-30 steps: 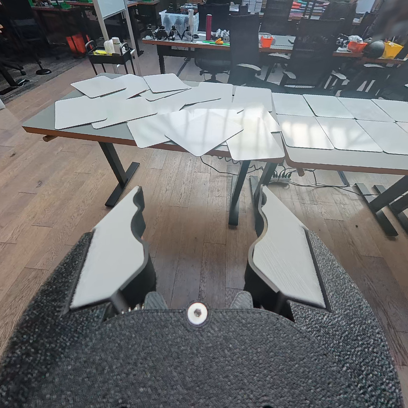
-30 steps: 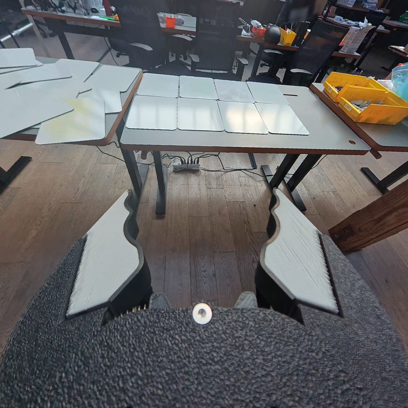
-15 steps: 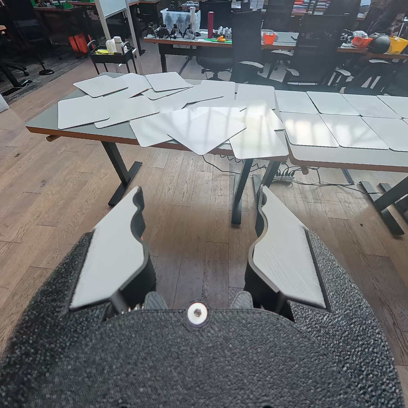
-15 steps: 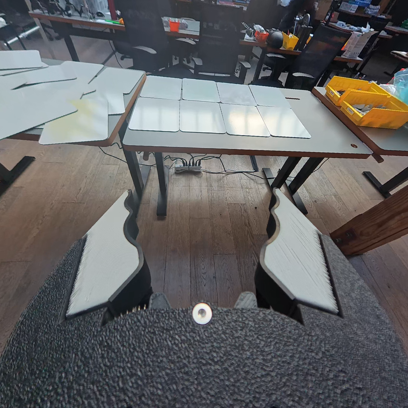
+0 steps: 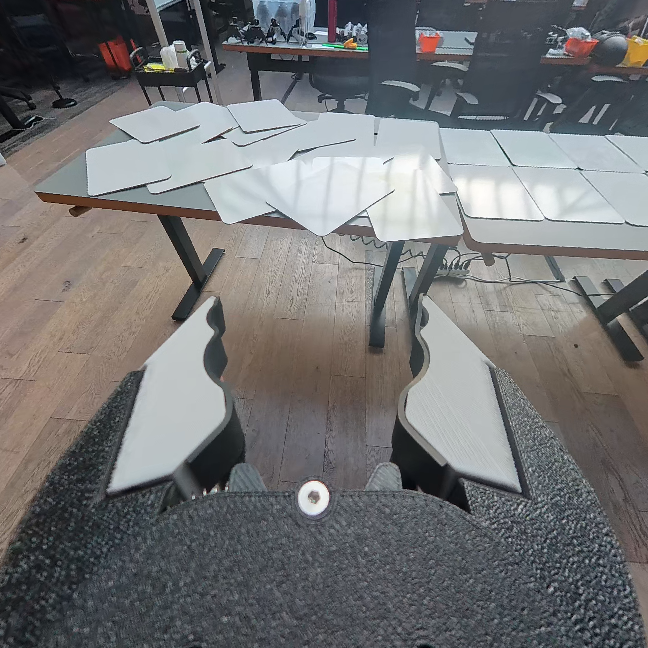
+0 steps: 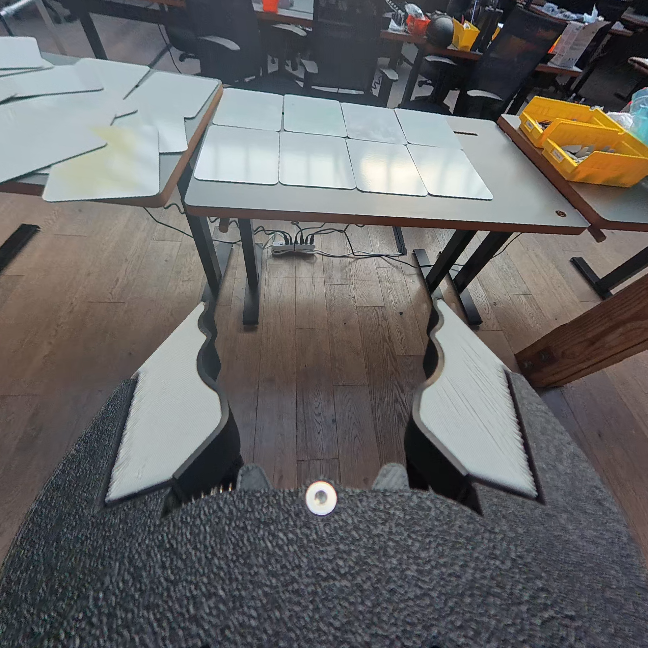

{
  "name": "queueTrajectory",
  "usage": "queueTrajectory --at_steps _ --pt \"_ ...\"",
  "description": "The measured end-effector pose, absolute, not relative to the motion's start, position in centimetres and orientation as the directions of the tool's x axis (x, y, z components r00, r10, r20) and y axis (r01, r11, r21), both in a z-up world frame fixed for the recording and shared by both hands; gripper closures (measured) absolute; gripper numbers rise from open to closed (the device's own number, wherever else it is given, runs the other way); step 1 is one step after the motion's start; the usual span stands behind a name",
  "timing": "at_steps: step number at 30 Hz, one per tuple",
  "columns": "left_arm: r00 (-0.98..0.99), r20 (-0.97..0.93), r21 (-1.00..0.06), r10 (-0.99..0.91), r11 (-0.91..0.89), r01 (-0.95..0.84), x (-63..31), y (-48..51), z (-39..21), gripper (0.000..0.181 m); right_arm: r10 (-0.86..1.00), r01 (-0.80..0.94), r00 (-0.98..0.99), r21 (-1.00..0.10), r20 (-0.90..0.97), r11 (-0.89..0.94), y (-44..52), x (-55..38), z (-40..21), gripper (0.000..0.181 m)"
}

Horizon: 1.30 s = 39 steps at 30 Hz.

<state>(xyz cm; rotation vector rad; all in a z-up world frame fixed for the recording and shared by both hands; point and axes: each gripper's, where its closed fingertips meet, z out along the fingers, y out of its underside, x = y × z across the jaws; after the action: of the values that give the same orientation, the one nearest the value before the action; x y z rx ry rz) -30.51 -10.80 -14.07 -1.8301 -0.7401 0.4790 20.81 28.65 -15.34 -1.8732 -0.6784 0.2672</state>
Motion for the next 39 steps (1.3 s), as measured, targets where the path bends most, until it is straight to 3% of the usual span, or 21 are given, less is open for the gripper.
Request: queueTrajectory --at_steps 21,30,39 --pt "0.736 0.026 -0.922 0.677 -0.268 0.280 -30.1 -10.3 -15.3 0.073 0.557 0.331 0.821 -0.899 0.125 -0.287 28.6 20.4 -16.1 0.061" --pt "0.734 0.015 -0.944 0.679 -0.233 0.234 -29.9 -10.7 -14.4 0.088 0.553 0.331 0.823 -0.902 0.131 -0.279 28.5 20.9 -16.3 0.067" --pt "0.730 0.033 -0.943 0.683 -0.221 0.249 -28.9 -11.2 -15.3 0.084 0.563 0.332 0.817 -0.900 0.124 -0.284 28.1 20.9 -16.9 0.068"
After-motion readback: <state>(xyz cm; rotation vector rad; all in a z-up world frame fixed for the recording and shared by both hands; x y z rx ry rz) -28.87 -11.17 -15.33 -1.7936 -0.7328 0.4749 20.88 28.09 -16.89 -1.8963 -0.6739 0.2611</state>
